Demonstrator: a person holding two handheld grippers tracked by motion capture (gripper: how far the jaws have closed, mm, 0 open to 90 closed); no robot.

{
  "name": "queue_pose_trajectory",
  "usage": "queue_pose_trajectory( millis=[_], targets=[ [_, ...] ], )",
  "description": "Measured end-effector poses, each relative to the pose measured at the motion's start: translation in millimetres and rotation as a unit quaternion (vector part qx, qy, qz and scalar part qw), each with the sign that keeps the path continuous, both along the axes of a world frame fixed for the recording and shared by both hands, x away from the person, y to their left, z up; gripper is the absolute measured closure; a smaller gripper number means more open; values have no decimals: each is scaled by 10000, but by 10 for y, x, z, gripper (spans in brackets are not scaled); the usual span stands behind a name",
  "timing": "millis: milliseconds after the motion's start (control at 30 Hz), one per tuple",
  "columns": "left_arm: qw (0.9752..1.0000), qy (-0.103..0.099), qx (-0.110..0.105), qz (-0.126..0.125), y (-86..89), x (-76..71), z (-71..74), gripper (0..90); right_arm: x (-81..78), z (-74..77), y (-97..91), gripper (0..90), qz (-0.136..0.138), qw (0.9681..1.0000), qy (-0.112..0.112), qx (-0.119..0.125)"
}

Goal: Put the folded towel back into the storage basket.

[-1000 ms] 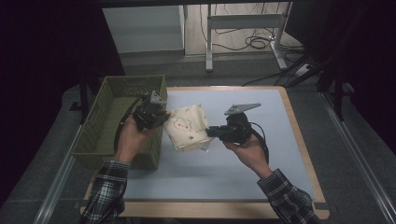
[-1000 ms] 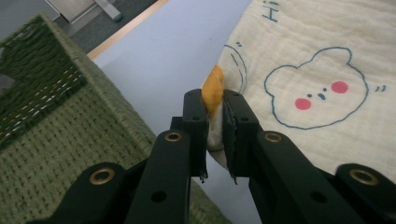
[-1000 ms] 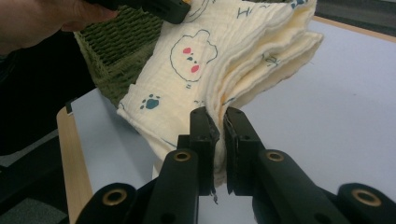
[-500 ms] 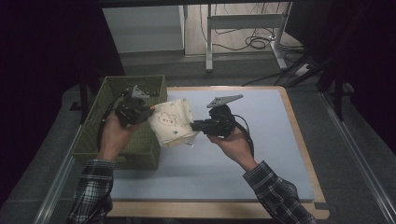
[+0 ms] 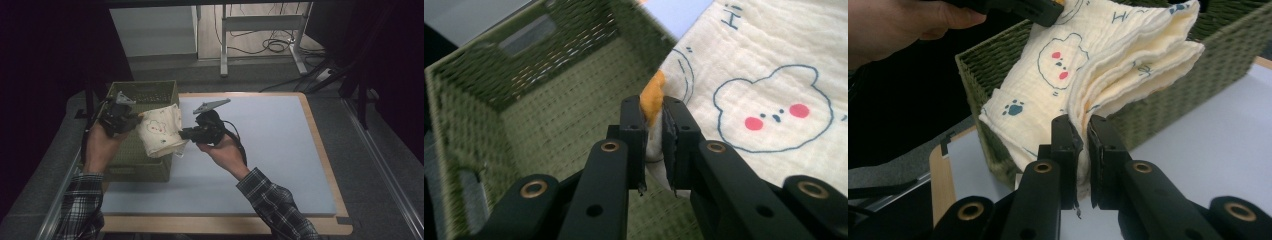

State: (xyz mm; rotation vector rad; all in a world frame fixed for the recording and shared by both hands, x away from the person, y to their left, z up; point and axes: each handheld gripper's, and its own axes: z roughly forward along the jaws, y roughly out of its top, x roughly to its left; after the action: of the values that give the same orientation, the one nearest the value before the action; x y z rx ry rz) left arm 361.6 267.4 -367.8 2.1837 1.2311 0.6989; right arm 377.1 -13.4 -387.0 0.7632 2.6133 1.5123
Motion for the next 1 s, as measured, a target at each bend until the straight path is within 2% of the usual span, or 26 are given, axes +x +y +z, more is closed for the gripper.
queue_pose_trajectory(
  millis=[467,1000],
  targets=[
    [9987,152,223,423,411,-38,-113,811,-37,-181,606,826,152,9998,91,-62],
    [9970,333,343,607,592,4,-337,811,-115,-511,1139,822,140,9990,261,-344]
  ],
)
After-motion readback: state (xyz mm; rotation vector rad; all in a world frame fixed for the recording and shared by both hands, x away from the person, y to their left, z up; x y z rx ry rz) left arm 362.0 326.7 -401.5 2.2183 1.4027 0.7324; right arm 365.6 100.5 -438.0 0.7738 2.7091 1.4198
